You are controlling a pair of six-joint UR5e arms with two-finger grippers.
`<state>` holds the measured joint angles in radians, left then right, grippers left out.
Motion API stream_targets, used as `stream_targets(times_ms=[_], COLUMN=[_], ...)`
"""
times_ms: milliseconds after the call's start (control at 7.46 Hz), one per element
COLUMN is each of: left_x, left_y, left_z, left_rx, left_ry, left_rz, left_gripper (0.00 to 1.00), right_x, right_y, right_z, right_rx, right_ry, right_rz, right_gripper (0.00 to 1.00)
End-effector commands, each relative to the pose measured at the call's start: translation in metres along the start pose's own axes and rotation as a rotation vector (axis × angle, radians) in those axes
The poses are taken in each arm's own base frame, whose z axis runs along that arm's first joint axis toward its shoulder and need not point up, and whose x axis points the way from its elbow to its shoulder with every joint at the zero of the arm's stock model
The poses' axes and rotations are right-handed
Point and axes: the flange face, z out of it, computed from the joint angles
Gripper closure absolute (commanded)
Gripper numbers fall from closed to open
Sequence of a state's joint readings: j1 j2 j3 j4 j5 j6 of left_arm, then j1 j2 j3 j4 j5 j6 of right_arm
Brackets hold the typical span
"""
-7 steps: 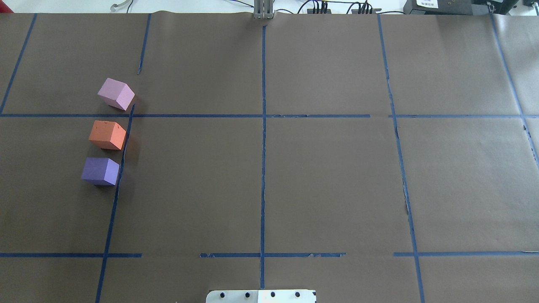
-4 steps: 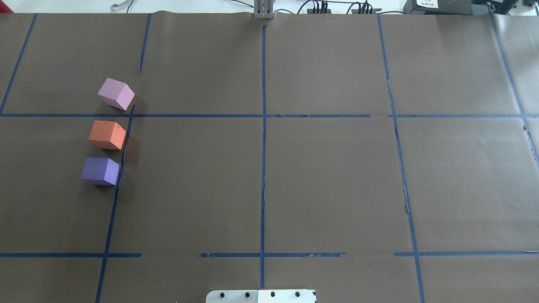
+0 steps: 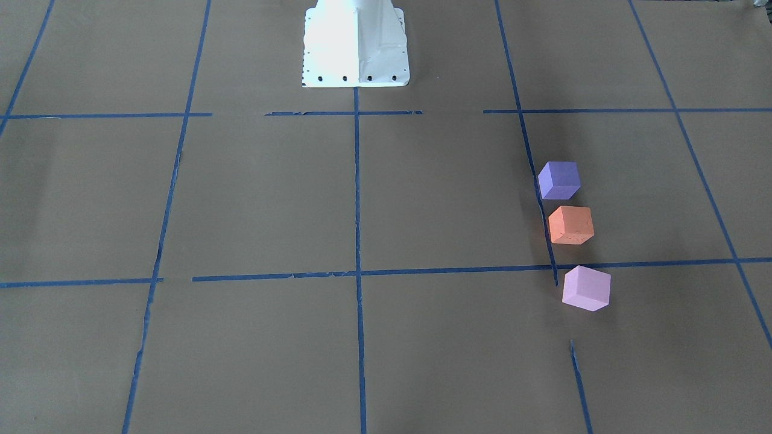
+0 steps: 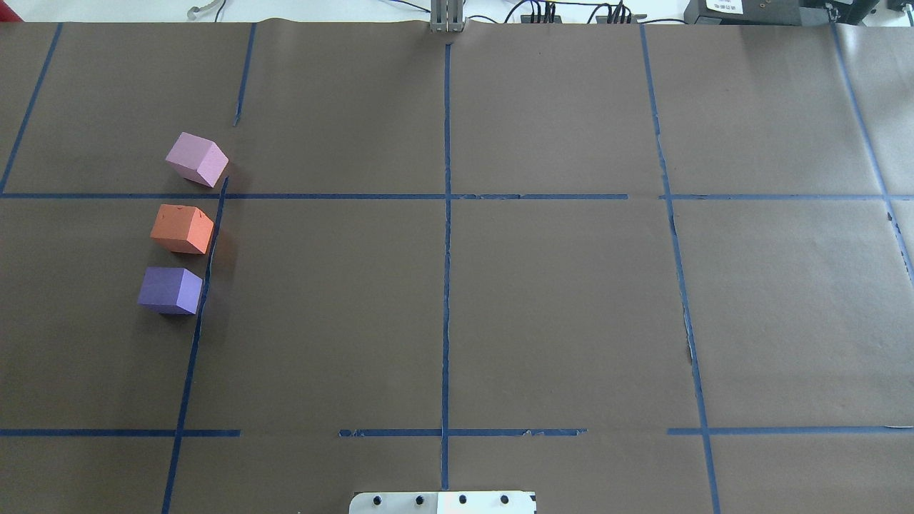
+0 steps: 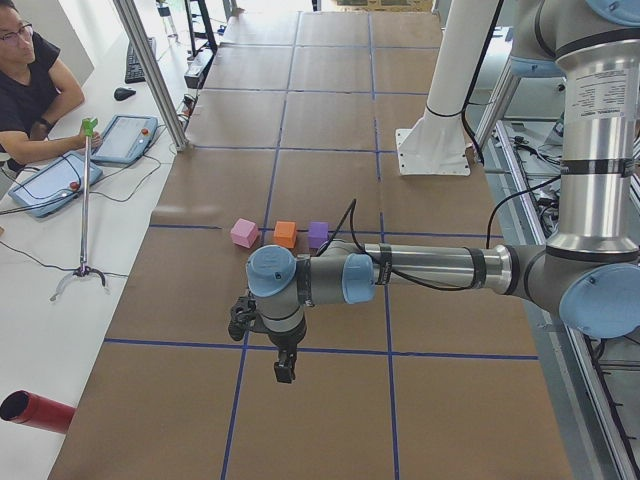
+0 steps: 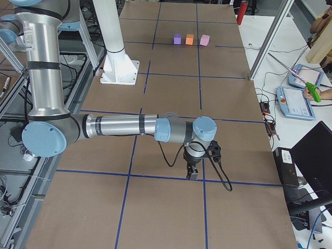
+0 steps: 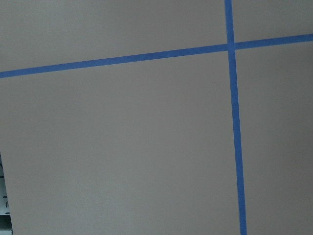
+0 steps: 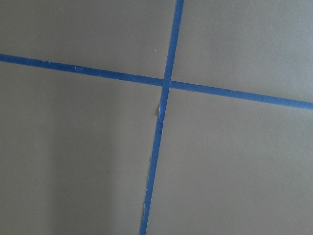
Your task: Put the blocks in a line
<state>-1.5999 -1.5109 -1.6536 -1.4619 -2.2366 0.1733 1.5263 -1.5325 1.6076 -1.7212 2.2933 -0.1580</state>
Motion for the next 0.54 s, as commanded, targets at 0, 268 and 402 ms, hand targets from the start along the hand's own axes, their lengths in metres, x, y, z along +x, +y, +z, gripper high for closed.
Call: stream_targets(times_ms=[0,268,402], left_x=[-0.0004,-0.0008,-0.0016], left_y=[0.0,0.0002,0.0003], left_z=[0.0016,0.0022,0.0032], left_rx=[-0.003,-0.004,-0.006], left_ry=[0.0,0.001,0.001], left_rz=[-0.001,-0.002,-0.003], left_gripper=[0.0,0.0,0.0], right_x=[0.0,0.0,0.0], right_y=[0.0,0.0,0.0], right_z=[0.0,0.0,0.0], right_rx=[0.0,0.0,0.0], right_ry=[0.0,0.0,0.0], right_rz=[0.0,0.0,0.0], right_gripper=[0.0,0.0,0.0])
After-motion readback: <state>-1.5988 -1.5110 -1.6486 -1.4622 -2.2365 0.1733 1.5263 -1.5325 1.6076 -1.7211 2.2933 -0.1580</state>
